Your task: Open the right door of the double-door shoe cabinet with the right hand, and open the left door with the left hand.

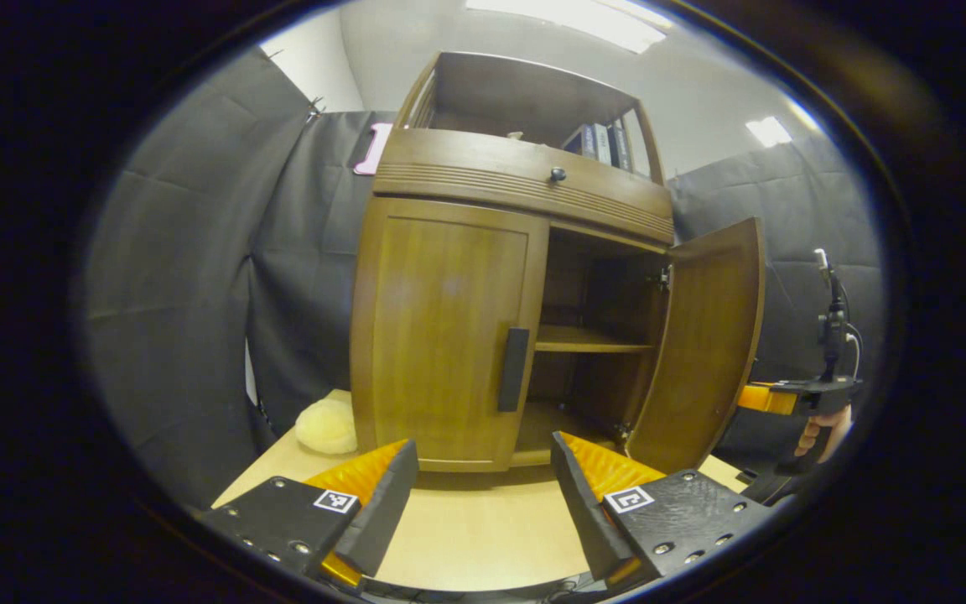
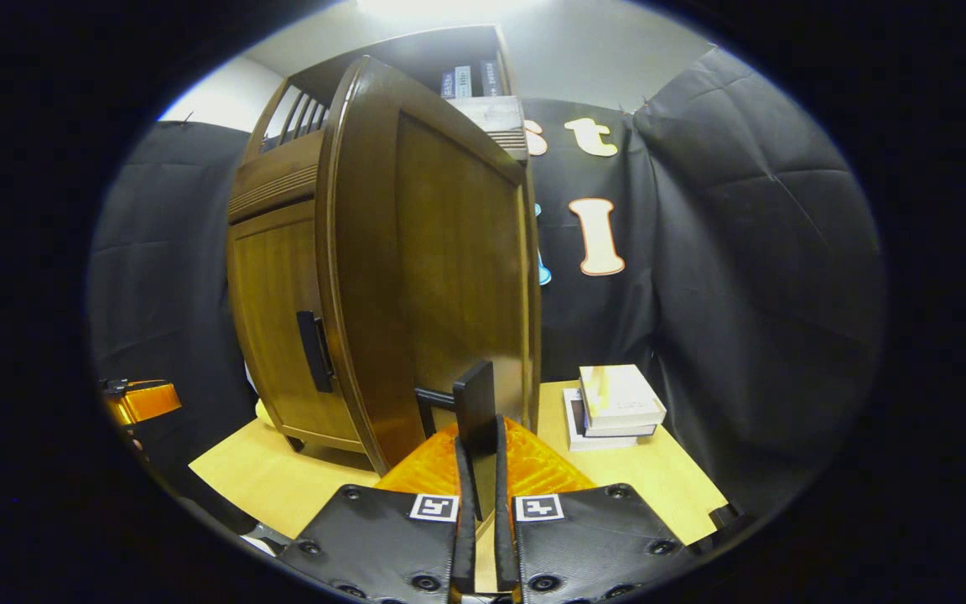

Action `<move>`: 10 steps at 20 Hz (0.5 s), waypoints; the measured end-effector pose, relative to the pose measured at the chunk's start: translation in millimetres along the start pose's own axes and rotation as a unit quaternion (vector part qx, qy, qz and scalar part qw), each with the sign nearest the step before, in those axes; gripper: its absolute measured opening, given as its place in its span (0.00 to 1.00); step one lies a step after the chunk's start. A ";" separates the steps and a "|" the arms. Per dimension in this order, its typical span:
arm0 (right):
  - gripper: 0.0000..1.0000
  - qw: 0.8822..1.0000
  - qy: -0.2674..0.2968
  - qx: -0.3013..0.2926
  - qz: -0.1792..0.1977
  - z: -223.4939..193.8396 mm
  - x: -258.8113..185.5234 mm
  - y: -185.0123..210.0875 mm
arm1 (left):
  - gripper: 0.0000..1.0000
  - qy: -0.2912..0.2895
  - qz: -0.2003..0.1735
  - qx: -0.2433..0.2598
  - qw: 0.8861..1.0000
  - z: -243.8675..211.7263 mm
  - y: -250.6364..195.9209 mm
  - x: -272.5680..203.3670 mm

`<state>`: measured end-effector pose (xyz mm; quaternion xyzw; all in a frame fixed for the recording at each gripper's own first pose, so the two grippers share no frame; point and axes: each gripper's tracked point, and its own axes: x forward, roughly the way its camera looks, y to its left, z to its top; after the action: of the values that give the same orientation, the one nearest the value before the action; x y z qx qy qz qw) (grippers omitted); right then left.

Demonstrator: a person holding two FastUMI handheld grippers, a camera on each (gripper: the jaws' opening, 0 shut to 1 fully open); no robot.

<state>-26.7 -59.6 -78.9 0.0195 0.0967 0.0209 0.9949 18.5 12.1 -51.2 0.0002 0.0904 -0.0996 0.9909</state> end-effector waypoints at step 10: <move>0.06 0.999 -0.003 -0.009 -0.034 2.4 -3.4 -58.5 | 0.89 0.006 -0.034 0.016 0.999 -4.8 -27.4 26.2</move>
<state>-27.4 -118.2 -78.4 0.0069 0.0937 -0.0124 0.9955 37.4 -19.8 -60.0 0.0136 0.0949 -0.1344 0.9863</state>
